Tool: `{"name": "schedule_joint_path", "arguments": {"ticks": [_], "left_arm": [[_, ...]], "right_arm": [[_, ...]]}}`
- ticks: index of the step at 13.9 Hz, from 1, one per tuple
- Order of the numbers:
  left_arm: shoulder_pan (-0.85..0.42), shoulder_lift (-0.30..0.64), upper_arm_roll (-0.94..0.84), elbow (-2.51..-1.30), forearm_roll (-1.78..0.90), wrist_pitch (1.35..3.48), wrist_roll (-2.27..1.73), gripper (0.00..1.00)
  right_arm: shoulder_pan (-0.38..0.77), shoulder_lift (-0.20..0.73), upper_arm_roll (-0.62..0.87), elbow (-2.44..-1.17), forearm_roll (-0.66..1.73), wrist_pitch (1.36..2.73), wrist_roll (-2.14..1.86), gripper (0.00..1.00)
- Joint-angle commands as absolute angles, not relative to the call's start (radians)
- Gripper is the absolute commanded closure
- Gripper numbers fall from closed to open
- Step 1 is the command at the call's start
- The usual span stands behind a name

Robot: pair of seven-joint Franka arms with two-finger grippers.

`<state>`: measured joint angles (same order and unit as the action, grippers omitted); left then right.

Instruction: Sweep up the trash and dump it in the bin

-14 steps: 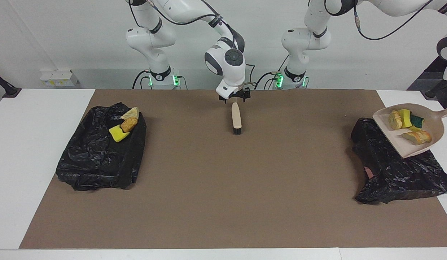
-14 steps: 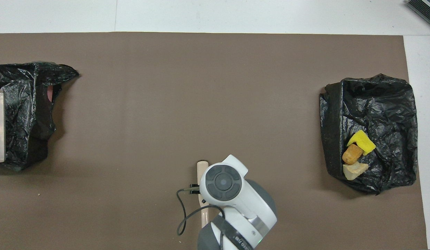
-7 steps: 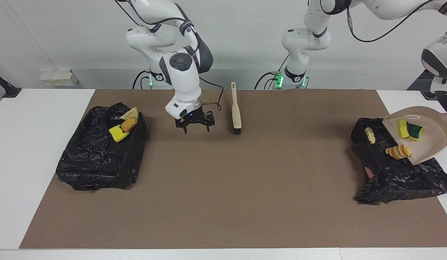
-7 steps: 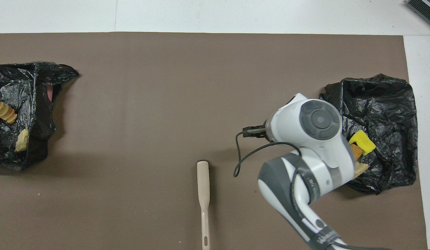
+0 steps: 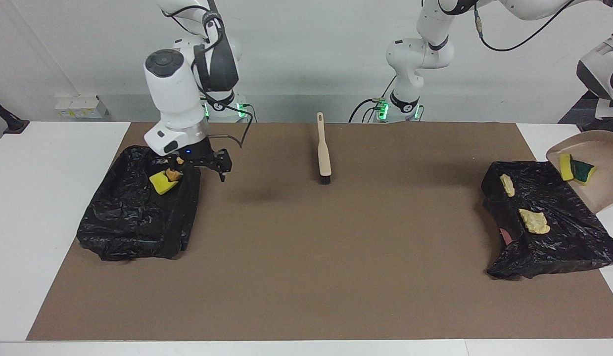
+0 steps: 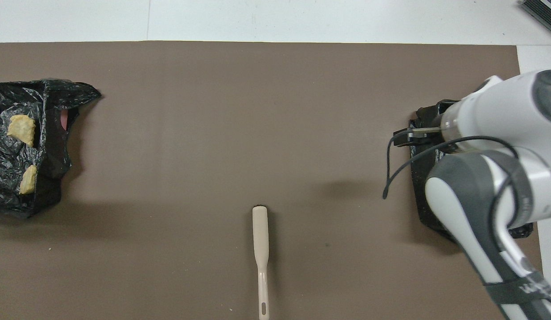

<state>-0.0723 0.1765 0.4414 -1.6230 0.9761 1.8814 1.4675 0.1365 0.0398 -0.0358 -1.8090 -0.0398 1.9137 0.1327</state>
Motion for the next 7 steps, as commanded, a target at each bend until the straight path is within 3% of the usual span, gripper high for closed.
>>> {"name": "schedule_joint_path", "arguments": {"ticks": [1,2,7], "left_arm": [[-0.078,0.137,0.359,-1.654,1.045,1.769,1.361,1.0],[-0.08,0.137,0.335,-1.655,1.048,1.735,1.344,1.0],[-0.071,0.13,0.21,-1.617,1.157,1.589,1.302,1.0]], "right_arm": [[0.137,-0.03,-0.101,-1.795,-0.035,1.847,0.046,0.0],[0.137,-0.049,-0.121,-1.79,-0.037,1.81,0.041,0.0],[0.132,-0.055,-0.149,-1.52,-0.04,1.464,-0.012,0.0]]}}
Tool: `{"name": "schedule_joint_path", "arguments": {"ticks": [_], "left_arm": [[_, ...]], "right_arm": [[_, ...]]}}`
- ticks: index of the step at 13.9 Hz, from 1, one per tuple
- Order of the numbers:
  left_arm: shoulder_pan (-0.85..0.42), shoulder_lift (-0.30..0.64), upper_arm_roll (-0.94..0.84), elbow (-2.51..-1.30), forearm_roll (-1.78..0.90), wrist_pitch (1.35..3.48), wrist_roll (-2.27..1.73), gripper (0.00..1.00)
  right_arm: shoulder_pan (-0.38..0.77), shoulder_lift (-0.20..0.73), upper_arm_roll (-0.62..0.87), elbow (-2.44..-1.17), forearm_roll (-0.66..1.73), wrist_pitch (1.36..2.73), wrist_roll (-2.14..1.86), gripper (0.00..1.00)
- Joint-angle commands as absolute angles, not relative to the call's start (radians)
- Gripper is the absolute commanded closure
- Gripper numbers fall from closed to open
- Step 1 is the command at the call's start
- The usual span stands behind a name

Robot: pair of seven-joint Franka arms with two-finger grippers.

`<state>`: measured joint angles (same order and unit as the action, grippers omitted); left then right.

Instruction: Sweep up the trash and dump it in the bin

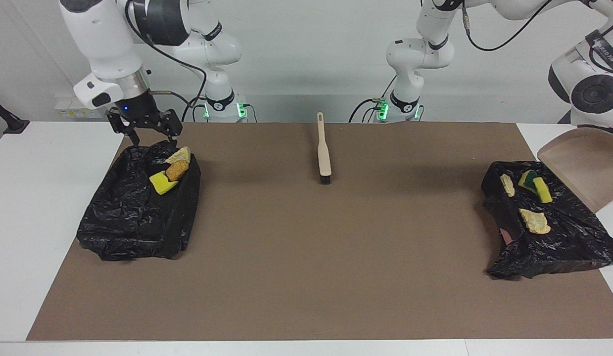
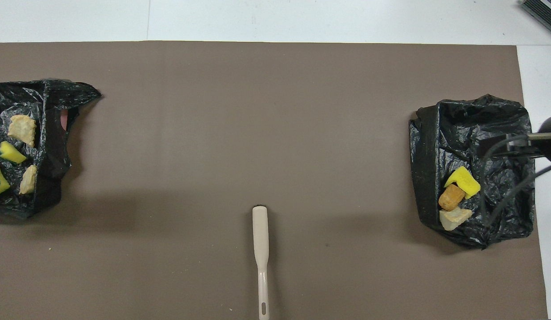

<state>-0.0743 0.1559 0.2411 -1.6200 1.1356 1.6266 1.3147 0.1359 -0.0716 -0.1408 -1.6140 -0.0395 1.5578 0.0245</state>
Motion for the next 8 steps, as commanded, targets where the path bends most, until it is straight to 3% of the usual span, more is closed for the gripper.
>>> {"name": "schedule_joint_path", "arguments": {"ticks": [1,8], "left_arm": [[-0.064,0.115,0.187,-1.602,1.144,1.589,1.305,1.0],[-0.072,0.063,0.12,-1.634,0.621,1.606,1.127,1.0]], "right_arm": [[0.13,-0.064,-0.153,-1.528,-0.037,1.469,-0.012,0.0],[0.132,-0.106,-0.147,-1.578,-0.008,1.47,-0.003,0.0]]}}
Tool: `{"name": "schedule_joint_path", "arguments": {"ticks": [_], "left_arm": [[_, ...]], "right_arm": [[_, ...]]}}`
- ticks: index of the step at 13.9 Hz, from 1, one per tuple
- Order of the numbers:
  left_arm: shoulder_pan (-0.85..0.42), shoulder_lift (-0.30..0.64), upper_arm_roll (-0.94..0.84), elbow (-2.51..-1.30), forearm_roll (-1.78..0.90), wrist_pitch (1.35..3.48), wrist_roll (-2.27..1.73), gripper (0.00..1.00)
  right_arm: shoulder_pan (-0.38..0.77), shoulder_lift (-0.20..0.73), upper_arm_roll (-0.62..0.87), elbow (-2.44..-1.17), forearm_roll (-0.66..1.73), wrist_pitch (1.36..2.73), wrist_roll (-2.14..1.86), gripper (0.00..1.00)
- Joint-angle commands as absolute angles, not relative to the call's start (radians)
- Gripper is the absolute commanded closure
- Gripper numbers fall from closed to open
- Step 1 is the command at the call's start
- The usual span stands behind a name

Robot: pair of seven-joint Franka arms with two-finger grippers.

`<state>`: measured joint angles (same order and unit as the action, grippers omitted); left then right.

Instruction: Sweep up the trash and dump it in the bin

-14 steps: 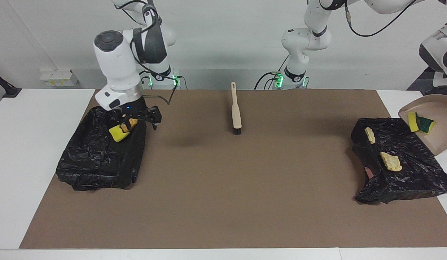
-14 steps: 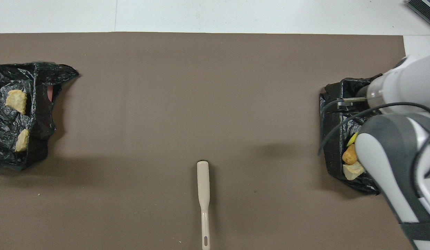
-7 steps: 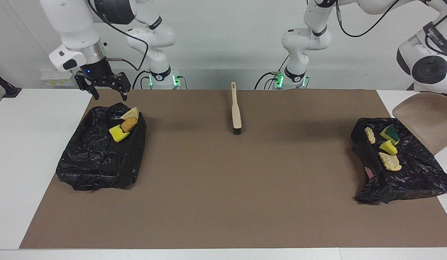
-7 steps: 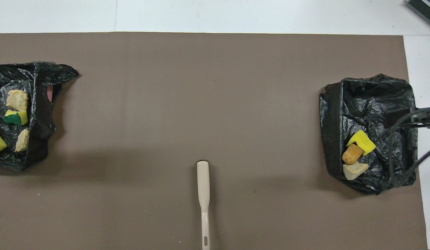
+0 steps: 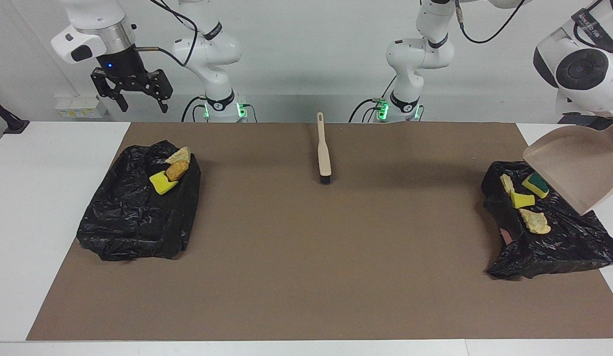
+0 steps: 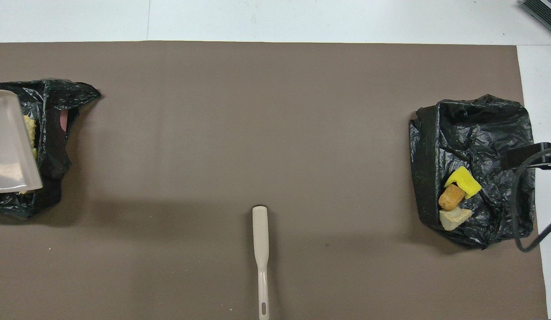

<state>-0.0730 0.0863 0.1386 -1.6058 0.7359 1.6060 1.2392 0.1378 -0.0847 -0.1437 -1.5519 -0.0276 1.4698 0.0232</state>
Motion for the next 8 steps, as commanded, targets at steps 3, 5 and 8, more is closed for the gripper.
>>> {"name": "schedule_joint_path", "arguments": {"ticks": [3,5,8], "left_arm": [[-0.077,0.067,0.043,-1.695,0.465,1.615,0.884,1.0],[-0.077,0.074,-0.001,-1.73,0.36,1.66,0.717,1.0],[-0.078,0.08,-0.063,-1.743,0.243,1.692,0.592,1.0]], "right_arm": [[0.132,-0.106,-0.149,-1.582,-0.008,1.468,-0.002,0.0],[0.132,-0.11,-0.152,-1.598,-0.009,1.474,-0.002,0.0],[0.132,-0.11,-0.153,-1.6,-0.012,1.489,-0.011,0.0]]}}
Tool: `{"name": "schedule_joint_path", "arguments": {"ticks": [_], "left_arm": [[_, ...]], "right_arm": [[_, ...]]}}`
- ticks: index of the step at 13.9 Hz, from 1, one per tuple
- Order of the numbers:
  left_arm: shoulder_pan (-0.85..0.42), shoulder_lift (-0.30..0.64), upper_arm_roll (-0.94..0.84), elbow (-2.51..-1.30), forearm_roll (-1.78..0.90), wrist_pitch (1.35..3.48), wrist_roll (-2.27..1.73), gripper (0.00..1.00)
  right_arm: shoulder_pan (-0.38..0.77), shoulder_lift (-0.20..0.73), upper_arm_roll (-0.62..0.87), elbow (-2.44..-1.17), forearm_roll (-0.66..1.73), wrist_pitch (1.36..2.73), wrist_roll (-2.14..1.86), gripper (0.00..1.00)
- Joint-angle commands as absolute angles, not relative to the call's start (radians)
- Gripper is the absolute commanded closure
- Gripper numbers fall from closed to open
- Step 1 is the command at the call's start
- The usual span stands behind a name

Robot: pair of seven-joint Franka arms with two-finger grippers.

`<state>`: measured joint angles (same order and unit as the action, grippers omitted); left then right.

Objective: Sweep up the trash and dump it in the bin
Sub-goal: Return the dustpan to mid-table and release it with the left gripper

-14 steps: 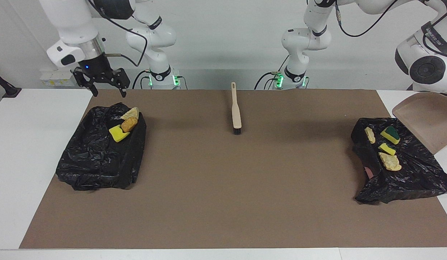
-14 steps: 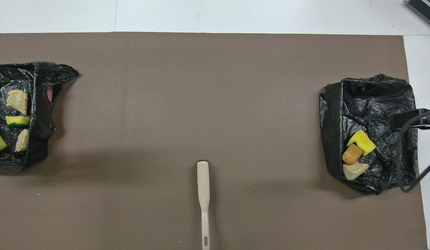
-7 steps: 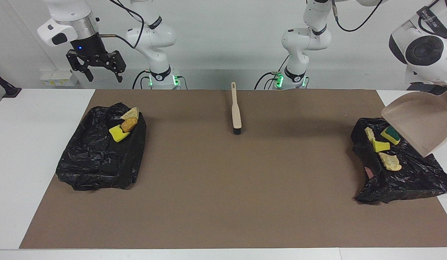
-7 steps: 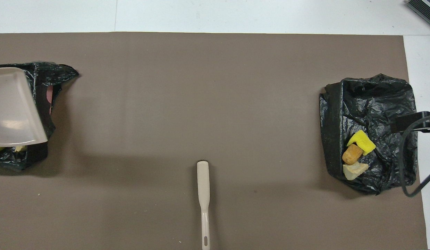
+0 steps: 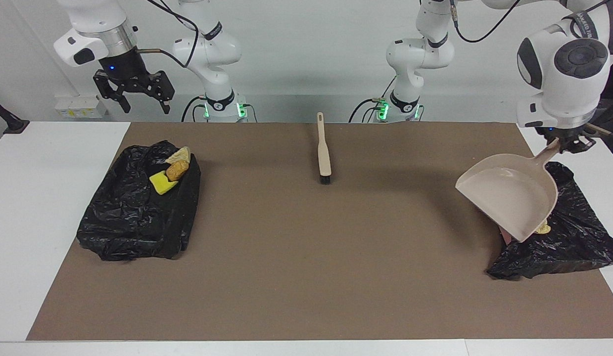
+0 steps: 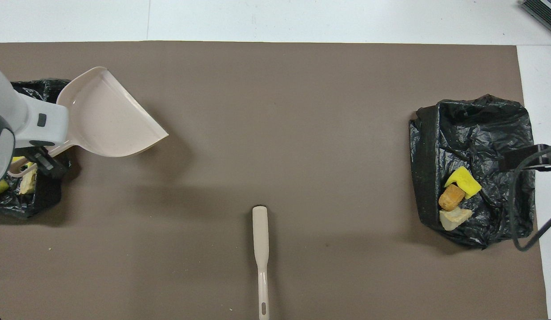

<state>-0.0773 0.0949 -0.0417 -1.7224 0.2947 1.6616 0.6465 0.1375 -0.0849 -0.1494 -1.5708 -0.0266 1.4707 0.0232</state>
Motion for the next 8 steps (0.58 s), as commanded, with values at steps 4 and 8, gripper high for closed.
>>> {"name": "schedule_joint_path", "arguments": {"ticks": [4,8], "left_arm": [[-0.075,0.193,-0.259,-1.73,0.215,1.779,0.217,1.0],[-0.075,0.299,-0.394,-1.689,0.204,1.873,-0.116,1.0]], "right_arm": [[0.132,-0.138,-0.153,-1.643,-0.015,1.512,-0.038,0.0],[0.132,-0.133,-0.153,-1.638,-0.012,1.525,-0.02,0.0]]}}
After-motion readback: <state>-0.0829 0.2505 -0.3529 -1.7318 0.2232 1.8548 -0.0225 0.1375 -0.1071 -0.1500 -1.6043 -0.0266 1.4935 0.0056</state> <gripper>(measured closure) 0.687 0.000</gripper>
